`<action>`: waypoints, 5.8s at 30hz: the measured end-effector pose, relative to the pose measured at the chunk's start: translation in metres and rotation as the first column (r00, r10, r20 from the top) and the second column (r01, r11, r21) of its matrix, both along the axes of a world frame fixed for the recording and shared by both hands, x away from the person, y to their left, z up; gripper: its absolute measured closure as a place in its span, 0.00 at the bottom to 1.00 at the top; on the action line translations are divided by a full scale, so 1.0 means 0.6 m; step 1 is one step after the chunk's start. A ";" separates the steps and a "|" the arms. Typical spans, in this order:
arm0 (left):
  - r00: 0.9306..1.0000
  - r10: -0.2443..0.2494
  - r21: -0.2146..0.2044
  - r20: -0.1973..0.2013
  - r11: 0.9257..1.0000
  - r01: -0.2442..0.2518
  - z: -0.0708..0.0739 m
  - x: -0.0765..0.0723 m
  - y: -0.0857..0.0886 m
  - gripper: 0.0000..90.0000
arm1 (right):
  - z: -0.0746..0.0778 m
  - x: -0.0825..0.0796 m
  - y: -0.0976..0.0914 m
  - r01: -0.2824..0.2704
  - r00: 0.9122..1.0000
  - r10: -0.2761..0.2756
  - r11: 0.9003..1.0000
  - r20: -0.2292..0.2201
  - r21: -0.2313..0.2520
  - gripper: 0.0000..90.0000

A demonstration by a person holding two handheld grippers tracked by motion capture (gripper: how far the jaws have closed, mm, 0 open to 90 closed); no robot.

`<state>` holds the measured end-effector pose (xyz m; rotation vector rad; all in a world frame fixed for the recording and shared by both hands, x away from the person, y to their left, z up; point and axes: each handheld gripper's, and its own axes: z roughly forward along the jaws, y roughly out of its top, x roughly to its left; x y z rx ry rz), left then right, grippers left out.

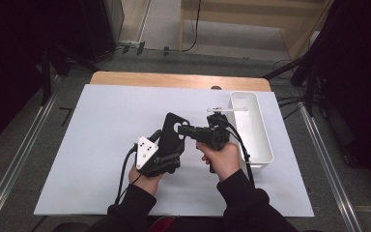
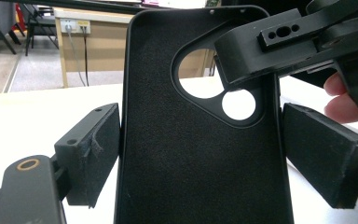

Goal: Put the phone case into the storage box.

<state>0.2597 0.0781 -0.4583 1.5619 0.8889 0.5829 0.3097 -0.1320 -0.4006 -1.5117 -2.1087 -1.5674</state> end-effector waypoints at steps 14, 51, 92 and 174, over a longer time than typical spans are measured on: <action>1.000 -0.013 -0.002 0.007 1.000 0.013 0.005 0.000 0.001 0.14 | 0.008 -0.003 -0.002 -0.007 1.000 0.007 1.000 -0.010 0.006 0.83; 0.975 -0.154 0.046 -0.160 0.986 0.163 0.025 0.023 0.006 0.00 | 0.003 0.000 -0.024 -0.003 0.993 0.015 0.994 0.116 -0.106 0.83; 0.801 -0.512 0.066 -0.310 0.829 0.556 0.066 0.052 0.063 0.15 | -0.004 -0.014 -0.065 -0.233 0.921 0.269 0.960 0.283 -0.154 0.83; 0.699 -0.679 0.014 -0.224 0.715 0.699 0.081 0.075 0.075 0.90 | -0.011 -0.030 -0.058 -0.487 0.794 0.507 0.861 0.335 -0.148 0.83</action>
